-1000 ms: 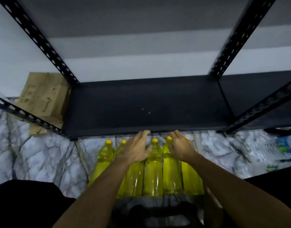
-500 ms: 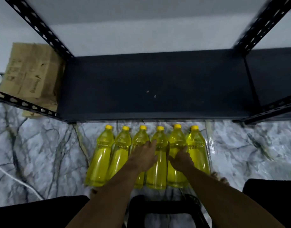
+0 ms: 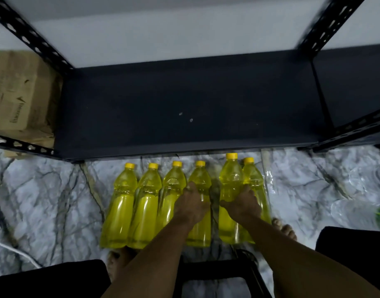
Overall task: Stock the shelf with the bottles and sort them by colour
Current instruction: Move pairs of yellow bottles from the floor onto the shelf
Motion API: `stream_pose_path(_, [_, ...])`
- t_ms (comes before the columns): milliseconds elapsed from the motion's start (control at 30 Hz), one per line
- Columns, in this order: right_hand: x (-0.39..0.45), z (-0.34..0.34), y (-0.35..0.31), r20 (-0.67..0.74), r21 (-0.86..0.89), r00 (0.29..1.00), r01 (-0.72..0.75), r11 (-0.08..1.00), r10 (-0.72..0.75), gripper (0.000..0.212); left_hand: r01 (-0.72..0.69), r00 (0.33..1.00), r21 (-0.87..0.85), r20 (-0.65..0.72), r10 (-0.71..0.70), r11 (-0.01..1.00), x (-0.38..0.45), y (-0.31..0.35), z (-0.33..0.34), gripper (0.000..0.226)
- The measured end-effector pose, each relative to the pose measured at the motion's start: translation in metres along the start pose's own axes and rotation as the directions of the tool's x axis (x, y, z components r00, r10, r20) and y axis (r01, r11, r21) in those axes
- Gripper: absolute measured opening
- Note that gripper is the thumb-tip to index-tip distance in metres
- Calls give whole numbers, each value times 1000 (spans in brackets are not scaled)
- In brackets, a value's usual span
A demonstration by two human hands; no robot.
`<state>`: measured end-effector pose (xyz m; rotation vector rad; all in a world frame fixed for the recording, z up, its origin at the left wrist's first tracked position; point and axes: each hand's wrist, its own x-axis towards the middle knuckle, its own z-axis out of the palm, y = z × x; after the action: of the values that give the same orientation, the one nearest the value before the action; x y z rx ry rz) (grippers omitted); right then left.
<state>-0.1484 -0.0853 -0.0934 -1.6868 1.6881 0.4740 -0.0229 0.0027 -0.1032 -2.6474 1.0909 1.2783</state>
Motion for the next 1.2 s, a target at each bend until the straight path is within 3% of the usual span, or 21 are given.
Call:
stream_pose_path(133, [-4, -15, 4, -21, 80, 1000, -15, 997, 17, 102, 149, 988, -140, -23, -154, 979, 13, 15, 19, 101])
stream_pose_path(200, [-6, -19, 4, -14, 74, 1000, -10, 997, 11, 102, 160, 985, -127, -45, -167, 979, 16, 18, 23, 106])
stream_pose_path(300, [-9, -24, 2, -11, 73, 1000, 19, 997, -18, 100, 152, 985, -61, -71, -156, 987, 18, 20, 24, 101])
stream_pose_path(433, [-13, -26, -2, -20, 100, 998, 69, 993, -67, 95, 250, 965, -178, -36, -260, 952, 23, 19, 18, 100])
stream_pose_path(633, [-19, -32, -9, -32, 81, 991, 134, 988, -132, 91, 221, 973, -199, -28, -231, 955, 12, 6, 5, 102])
stream_pose_path(767, [-29, -43, -13, -62, 71, 975, 219, 973, -214, 88, 109, 978, -350, -127, -163, 930, -1, 3, -16, 112])
stream_pose_path(867, [-39, -58, -18, -113, 152, 953, 295, 943, -280, 89, 6, 963, -394, -247, -112, 919, -17, 9, -42, 105])
stream_pose_path(1000, [-58, -88, -29, -140, 113, 931, 352, 929, -336, 85, -52, 941, -313, -333, -58, 948, -49, 25, -87, 81])
stream_pose_path(1200, [-95, -140, -50, -251, 91, 855, 487, 868, -454, 69, -252, 848, -277, -525, 74, 927, -107, 43, -155, 68])
